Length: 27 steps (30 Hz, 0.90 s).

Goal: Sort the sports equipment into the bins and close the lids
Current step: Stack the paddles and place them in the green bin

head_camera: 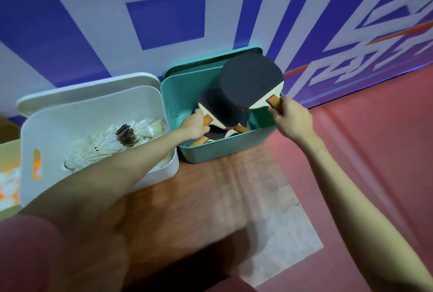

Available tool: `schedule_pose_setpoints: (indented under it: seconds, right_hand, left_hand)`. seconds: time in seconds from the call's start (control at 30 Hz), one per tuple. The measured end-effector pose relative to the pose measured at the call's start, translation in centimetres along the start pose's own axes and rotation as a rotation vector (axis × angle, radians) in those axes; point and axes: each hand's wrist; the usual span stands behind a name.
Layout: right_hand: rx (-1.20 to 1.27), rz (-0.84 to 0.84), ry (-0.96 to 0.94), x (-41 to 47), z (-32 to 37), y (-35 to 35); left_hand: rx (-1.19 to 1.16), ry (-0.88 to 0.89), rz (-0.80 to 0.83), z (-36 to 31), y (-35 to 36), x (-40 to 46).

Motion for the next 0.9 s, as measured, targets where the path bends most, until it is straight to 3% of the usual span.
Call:
schedule_pose_setpoints:
  seconds: [0.17, 0.33, 0.53, 0.73, 0.9]
  right_hand:
    - [-0.111, 0.131, -0.082, 1.7, 0.4, 0.9]
    - [-0.166, 0.284, -0.132, 4.0, 1.9, 2.0]
    - [-0.166, 0.445, -0.125, 5.6, 4.0, 4.3]
    - [-0.109, 0.546, -0.098, 6.2, 4.7, 6.4]
    - [-0.006, 0.331, -0.196, 4.3, 5.9, 6.7]
  left_hand:
    - [0.101, -0.044, 0.2, 0.4, 0.8, 0.5]
    - [0.382, -0.021, 0.24, 0.7, -0.8, -0.4]
    - [0.445, 0.078, -0.019, 1.3, -3.1, -2.6]
    - [0.282, 0.221, -0.206, 2.9, -3.6, -5.1]
    - [0.146, 0.421, -0.37, 5.5, -2.0, -8.2]
Point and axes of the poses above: each hand's wrist, its own x-axis towards the middle knuckle, its own y-axis out of the palm, z = x × y, and after that the axes turned 12 degrees about z, right-handed
